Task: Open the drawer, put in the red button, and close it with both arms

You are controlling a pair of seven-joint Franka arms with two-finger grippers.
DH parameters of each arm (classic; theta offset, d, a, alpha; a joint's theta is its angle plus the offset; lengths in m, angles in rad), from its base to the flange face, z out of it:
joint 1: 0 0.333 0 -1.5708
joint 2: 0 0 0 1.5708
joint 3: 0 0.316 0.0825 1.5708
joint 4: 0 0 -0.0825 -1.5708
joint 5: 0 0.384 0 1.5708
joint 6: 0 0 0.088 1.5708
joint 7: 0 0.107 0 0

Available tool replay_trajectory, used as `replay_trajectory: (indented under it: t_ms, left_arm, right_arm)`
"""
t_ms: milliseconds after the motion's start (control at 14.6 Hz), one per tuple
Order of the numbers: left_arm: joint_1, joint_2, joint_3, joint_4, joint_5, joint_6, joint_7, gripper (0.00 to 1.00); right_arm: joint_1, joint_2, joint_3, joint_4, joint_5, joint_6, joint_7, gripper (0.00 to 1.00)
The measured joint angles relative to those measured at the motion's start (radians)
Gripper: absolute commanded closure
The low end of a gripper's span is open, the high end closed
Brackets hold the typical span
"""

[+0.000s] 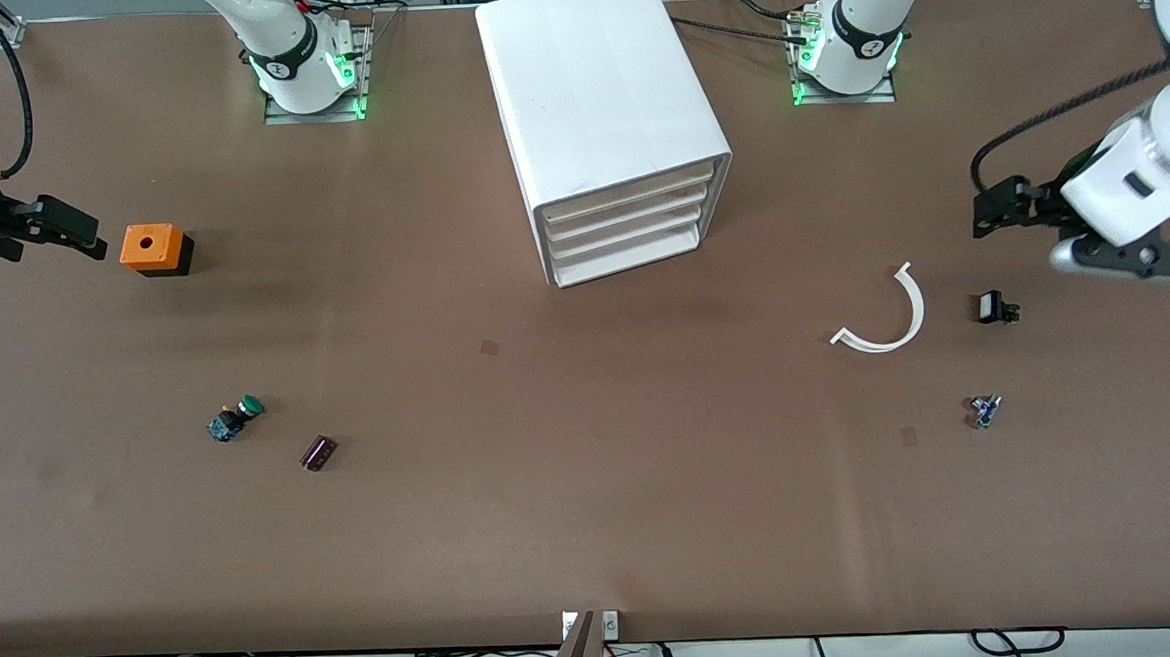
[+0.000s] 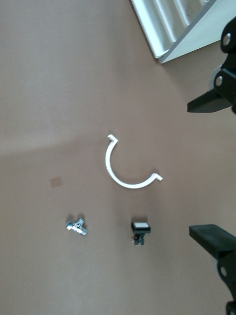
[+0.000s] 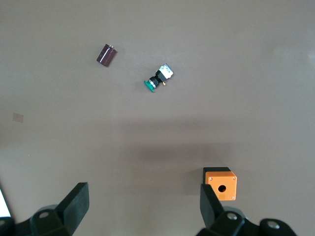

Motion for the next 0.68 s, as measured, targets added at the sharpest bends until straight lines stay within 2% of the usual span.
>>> replay_trajectory:
  t_ms: [137, 274, 684]
  left_arm:
    - [0.011, -0.082, 0.006, -0.089, 0.000, 0.060, 0.000, 0.00]
    - [0.021, -0.124, 0.007, -0.136, 0.000, 0.082, 0.000, 0.00]
    - [0.022, -0.124, 0.006, -0.152, 0.014, 0.091, 0.021, 0.00]
  right_arm:
    - [0.000, 0.000, 0.000, -0.001, 0.000, 0.001, 0.000, 0.00]
    - [0.000, 0.000, 0.000, -0.001, 0.000, 0.002, 0.000, 0.00]
    - [0.000, 0.001, 0.001, -0.002, 0.000, 0.007, 0.000, 0.00]
